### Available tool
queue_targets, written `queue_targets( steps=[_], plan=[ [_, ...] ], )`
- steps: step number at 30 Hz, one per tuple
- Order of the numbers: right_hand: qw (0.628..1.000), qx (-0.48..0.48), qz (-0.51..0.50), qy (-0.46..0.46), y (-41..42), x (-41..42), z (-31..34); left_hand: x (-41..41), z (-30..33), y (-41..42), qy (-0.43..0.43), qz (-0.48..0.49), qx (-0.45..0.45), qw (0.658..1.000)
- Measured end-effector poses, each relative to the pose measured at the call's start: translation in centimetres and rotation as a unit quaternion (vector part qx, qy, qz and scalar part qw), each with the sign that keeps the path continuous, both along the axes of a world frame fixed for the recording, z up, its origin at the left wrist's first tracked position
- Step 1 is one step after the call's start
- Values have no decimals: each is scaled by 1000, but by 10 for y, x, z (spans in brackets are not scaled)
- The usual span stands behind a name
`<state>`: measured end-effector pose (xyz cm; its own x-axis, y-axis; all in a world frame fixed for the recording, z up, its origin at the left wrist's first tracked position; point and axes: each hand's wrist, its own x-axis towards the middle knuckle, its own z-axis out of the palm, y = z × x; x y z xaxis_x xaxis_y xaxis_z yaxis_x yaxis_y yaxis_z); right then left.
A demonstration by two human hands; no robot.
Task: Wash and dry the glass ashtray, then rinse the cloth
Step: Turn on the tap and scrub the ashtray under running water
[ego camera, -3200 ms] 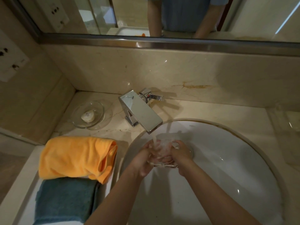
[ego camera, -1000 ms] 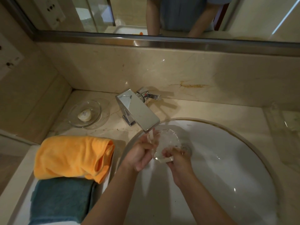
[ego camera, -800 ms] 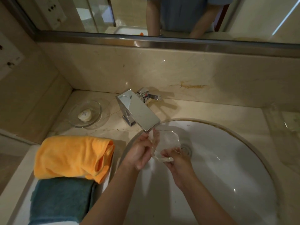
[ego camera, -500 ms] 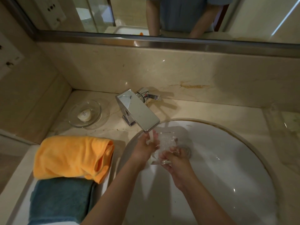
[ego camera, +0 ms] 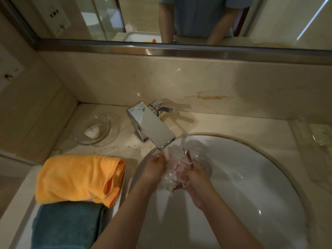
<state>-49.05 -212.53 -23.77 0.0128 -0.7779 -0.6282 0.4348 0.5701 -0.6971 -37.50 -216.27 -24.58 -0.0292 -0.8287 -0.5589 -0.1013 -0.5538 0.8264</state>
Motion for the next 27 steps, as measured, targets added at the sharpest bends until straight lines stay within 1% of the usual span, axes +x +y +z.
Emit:
queue_targets(
  steps=[4,6,7,9,10,11,14,16,18,20,22,23,24,25,26,27],
  plan=[
    [998,-7,44,51,0,0,4,-4,0,-3,-56,-28,13,998],
    [996,-6,68,59,2,0,8,-9,3,-6,-93,-19,-4,995],
    [996,-7,71,55,2,1,9,-11,-1,-9,-119,-20,-23,992],
    [995,-13,76,58,1,3,13,-18,-2,-11,-198,-42,-26,979],
    [994,-19,82,71,0,4,16,-21,-5,-10,-255,-37,-26,966],
    [992,-25,85,89,-1,6,19,-23,-8,-10,-285,-13,-26,958],
    [988,-25,83,126,-4,9,26,-27,-6,-9,-269,37,-11,962],
    [989,-12,72,126,-9,9,30,-33,3,-4,-258,2,-31,966],
    [988,-4,62,142,-16,8,35,-37,6,3,-254,-37,-81,963],
    [985,2,64,159,-21,6,37,-39,9,6,-281,-74,-106,951],
    [984,13,67,163,-22,5,35,-38,10,8,-281,-55,-117,951],
    [984,21,64,163,-22,4,34,-36,6,9,-263,-64,-118,955],
    [984,29,62,164,-22,3,32,-32,-5,8,-266,-102,-120,951],
    [984,36,61,166,-22,3,31,-32,-9,10,-301,-142,-117,936],
    [983,42,64,169,-21,2,29,-33,-2,13,-270,-150,-93,946],
    [982,46,67,169,-20,2,28,-33,0,13,-261,-124,-89,953]
  ],
)
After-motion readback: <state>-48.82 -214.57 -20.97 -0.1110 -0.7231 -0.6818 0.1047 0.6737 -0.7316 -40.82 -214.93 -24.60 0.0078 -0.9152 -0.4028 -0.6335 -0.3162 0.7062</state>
